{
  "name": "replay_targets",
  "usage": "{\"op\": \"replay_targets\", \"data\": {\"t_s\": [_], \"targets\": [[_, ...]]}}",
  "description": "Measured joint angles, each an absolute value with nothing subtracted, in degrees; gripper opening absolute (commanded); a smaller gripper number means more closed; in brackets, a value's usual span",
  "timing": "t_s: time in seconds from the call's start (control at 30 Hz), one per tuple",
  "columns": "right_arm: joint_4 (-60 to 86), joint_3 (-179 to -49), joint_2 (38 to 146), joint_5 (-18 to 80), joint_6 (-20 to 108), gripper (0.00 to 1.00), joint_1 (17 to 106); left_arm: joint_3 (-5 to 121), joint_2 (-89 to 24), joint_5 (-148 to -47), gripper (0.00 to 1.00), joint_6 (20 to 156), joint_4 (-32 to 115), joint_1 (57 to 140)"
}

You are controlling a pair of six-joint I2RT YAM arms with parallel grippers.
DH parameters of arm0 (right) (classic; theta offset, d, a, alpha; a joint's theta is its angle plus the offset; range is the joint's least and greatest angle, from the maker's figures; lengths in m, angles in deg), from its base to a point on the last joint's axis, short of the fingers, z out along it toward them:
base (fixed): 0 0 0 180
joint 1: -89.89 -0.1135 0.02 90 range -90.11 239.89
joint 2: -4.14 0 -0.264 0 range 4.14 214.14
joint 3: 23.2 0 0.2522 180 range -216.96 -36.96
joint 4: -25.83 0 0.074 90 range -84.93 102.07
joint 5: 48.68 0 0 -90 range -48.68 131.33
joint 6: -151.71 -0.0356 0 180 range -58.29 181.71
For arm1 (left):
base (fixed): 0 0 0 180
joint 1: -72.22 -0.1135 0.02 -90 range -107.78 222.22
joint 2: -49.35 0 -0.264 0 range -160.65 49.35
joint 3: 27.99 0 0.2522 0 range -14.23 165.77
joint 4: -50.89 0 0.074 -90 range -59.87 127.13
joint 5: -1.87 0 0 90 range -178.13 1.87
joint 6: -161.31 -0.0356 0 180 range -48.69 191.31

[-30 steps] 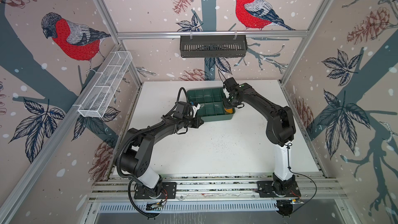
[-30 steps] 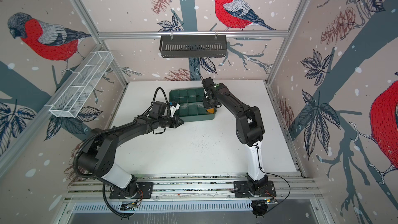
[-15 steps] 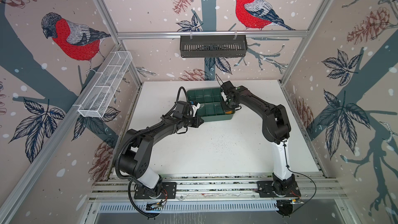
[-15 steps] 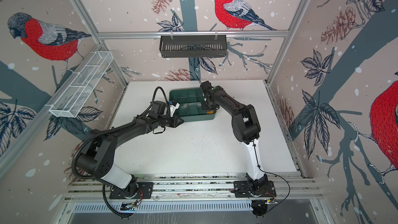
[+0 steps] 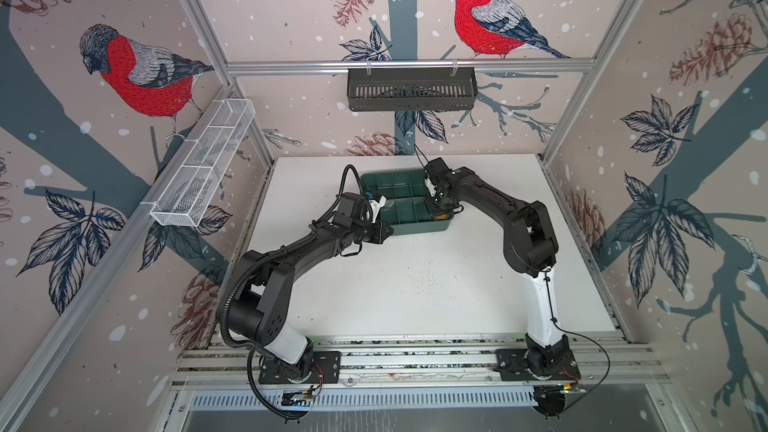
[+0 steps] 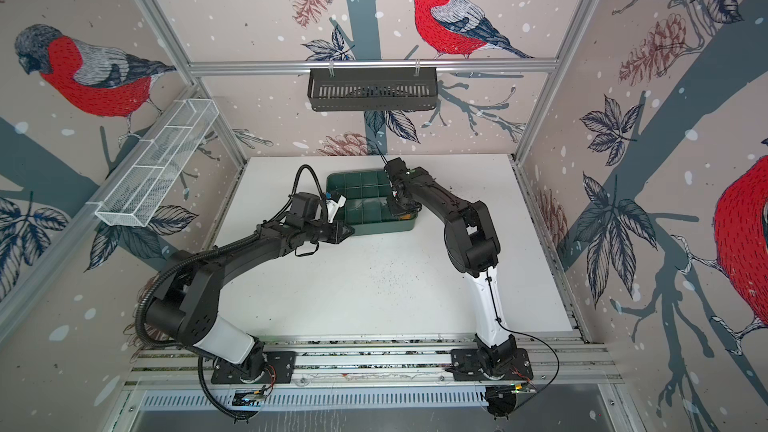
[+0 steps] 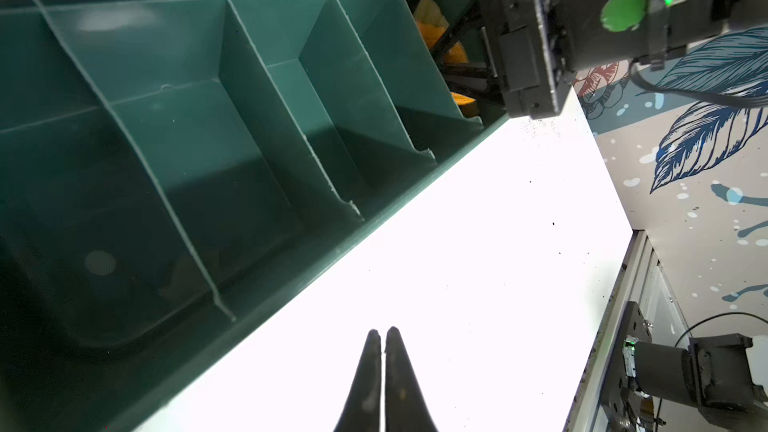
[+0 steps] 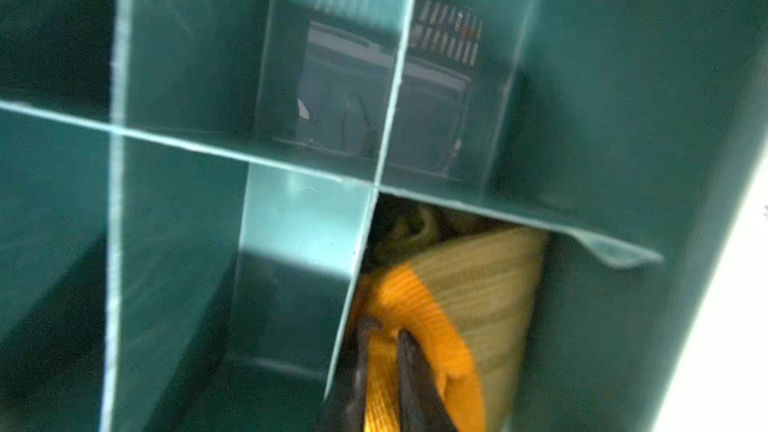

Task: Roll the socks
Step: 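Push the roll down into the compartment with the right gripper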

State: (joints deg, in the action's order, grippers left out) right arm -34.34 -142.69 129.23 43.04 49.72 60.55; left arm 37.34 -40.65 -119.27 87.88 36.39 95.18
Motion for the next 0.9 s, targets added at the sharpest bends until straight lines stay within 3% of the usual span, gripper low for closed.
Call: {"op": "replay_targets", "data": {"t_s": [0.53,0.73,0.9], "targets": [[-33.25,-140.53,123.03,38.76,50.01,0.21,60.77,38.52,-40.56,-117.89,0.08,87.91,35.10,95.14],[-32.61,-139.78,123.88,38.08,50.03,0.05,60.72,38.52,-40.45,-117.87,0.08,87.91,35.06,95.14],[-32.40,-139.48,125.91,37.77,49.92,0.04,60.83,38.52,-40.34,-117.71,0.08,87.91,34.91,95.14]]}}
